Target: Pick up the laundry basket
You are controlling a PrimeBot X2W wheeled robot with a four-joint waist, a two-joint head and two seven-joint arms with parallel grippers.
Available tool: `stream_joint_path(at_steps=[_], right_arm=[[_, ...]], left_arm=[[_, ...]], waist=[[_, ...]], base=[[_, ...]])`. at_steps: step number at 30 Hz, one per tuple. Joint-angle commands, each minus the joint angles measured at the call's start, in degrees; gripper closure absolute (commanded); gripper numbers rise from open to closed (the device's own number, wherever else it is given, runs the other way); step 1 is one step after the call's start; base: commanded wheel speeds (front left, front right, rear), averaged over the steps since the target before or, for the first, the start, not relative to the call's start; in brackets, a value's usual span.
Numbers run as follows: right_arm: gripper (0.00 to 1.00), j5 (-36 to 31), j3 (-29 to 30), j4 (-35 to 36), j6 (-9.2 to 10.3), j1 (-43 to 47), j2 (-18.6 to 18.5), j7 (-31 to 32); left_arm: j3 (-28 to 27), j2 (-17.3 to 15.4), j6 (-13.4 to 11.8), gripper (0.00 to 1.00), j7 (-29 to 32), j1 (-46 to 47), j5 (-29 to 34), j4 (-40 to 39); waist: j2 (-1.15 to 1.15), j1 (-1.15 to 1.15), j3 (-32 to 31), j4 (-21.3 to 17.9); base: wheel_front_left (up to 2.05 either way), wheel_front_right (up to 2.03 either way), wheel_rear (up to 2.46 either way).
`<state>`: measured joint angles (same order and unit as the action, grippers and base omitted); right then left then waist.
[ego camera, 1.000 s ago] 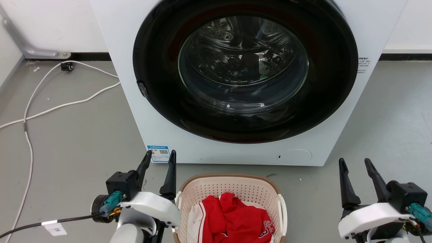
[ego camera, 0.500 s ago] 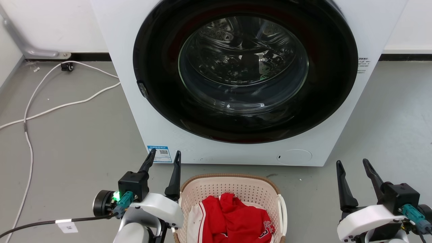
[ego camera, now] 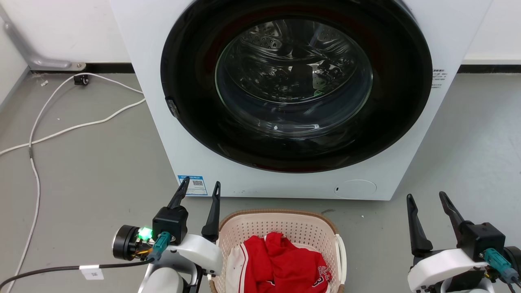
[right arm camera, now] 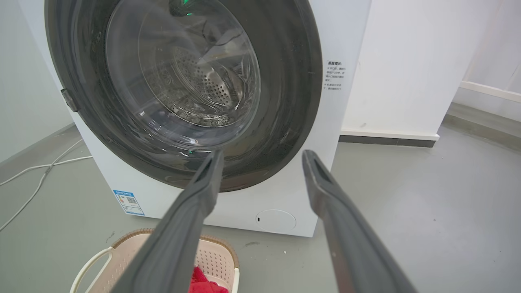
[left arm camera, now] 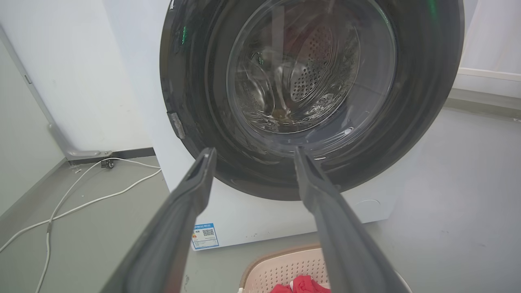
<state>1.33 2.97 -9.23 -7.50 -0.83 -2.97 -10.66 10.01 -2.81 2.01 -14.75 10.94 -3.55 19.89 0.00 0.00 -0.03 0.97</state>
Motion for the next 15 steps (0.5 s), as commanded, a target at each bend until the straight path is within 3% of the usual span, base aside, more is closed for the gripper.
stream_joint_path(at_steps=[1, 15], right_arm=[[0.00, -0.96, 0.02, -0.01, 0.02, 0.45, 0.13, -0.59], [0.00, 0.76, -0.18, -0.80, 0.02, -0.32, 0.14, -0.67]], left_arm=[[0.19, -0.14, -0.28, 0.00, -0.48, 0.85, 1.22, 0.18], [-0.30, -0.13, -0.23, 0.00, -0.60, 0.71, -0.16, 0.56]], waist=[[0.00, 0.00, 0.02, 0.01], [0.00, 0.00, 0.02, -0.13]], base=[[0.00, 0.00, 0.00], [0.00, 0.00, 0.00]])
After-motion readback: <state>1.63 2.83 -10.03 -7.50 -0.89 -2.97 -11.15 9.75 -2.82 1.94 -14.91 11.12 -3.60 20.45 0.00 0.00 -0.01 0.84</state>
